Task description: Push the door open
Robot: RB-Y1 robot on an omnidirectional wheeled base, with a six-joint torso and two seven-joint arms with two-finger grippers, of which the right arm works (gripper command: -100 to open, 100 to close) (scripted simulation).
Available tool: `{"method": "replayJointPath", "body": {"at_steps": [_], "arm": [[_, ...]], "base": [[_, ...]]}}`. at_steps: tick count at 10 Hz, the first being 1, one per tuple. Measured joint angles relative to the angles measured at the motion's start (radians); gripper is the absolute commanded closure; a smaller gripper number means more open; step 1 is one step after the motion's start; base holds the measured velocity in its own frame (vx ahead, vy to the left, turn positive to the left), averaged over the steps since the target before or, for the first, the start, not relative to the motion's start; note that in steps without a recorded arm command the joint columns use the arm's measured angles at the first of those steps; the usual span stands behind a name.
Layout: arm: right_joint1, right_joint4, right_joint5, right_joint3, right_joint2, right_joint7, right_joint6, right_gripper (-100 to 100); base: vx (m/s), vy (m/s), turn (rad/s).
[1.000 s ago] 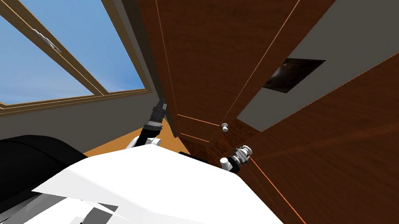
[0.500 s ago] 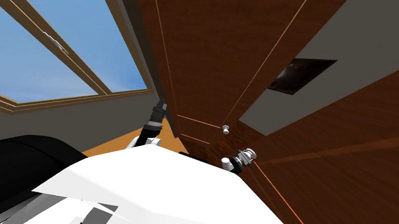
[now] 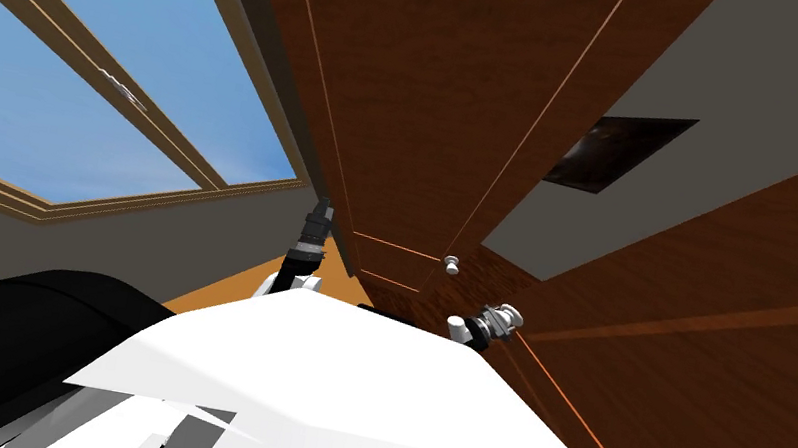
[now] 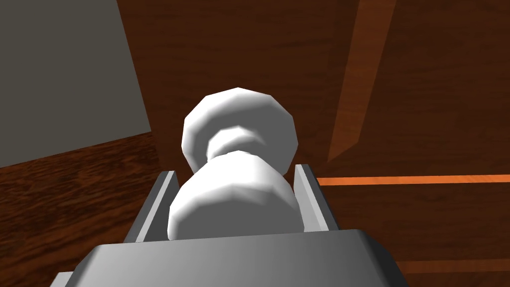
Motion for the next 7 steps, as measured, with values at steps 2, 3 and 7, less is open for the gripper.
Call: {"method": "replayJointPath", "body": {"at_steps": [2, 3, 7], "arm": [[-0.019, 0.036, -0.011, -0.036, -0.003, -0.005, -0.018, 100], [-0.019, 0.036, -0.012, -0.038, -0.003, -0.004, -0.019, 100], [-0.024, 0.067, -0.023, -0.086, -0.009, -0.011, -0.043, 100]], "base": [[0.054, -0.024, 0.036], [-0.026, -0.072, 0.216], [-0.005, -0.087, 0.114]]}}
